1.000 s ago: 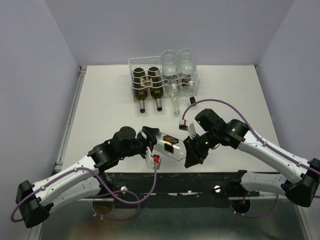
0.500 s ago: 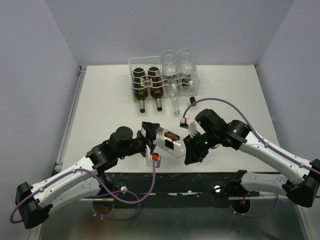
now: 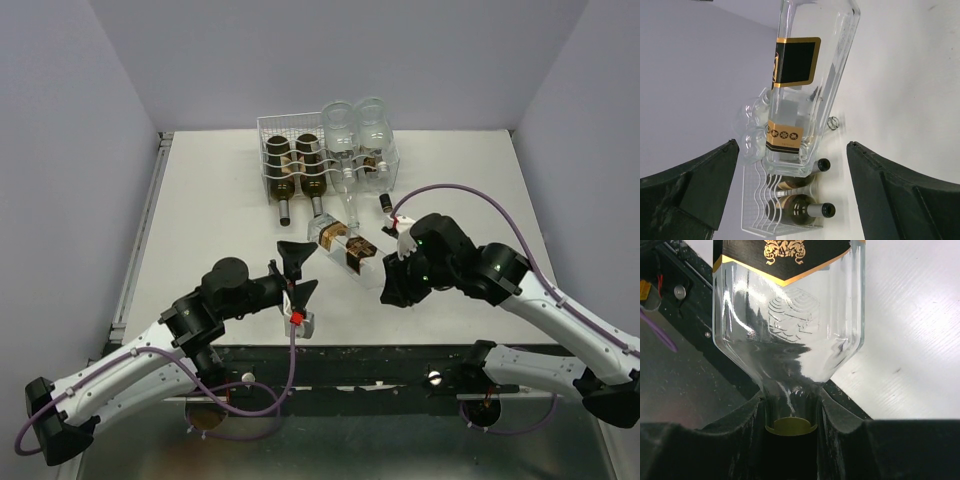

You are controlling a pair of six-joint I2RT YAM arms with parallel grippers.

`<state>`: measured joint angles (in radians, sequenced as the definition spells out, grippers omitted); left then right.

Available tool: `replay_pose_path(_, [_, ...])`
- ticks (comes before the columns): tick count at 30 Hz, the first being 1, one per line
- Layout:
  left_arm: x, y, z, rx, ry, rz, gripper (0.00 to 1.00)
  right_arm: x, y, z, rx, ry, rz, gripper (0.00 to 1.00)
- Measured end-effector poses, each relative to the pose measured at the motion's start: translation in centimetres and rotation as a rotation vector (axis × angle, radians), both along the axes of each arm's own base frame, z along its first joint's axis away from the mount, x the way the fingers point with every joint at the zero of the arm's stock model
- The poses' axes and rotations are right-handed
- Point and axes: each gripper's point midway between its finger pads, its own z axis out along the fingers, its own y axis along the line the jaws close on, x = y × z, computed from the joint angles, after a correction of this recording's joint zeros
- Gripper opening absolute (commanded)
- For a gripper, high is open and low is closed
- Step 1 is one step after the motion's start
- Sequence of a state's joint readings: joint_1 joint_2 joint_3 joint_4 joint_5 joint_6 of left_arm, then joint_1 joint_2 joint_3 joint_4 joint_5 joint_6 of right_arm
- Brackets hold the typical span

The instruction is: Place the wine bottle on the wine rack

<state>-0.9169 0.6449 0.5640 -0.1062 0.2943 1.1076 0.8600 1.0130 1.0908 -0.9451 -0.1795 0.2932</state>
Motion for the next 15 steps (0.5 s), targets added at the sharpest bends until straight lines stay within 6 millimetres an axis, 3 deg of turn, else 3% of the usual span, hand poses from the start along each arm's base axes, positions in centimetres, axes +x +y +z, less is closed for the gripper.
replay_pose_path(9, [-1.0, 0.6, 1.5, -0.084, 0.042, -0.005, 0.99, 0.8, -0.5, 0.3, -0.013, -0.039, -0.039, 0.01])
replay_pose_path(15, [-1.8, 1.6, 3.3, -0.202, 0.128, 0.028, 0.99, 1.5, -0.5, 1.8, 0.036, -0.107, -0.071, 0.01])
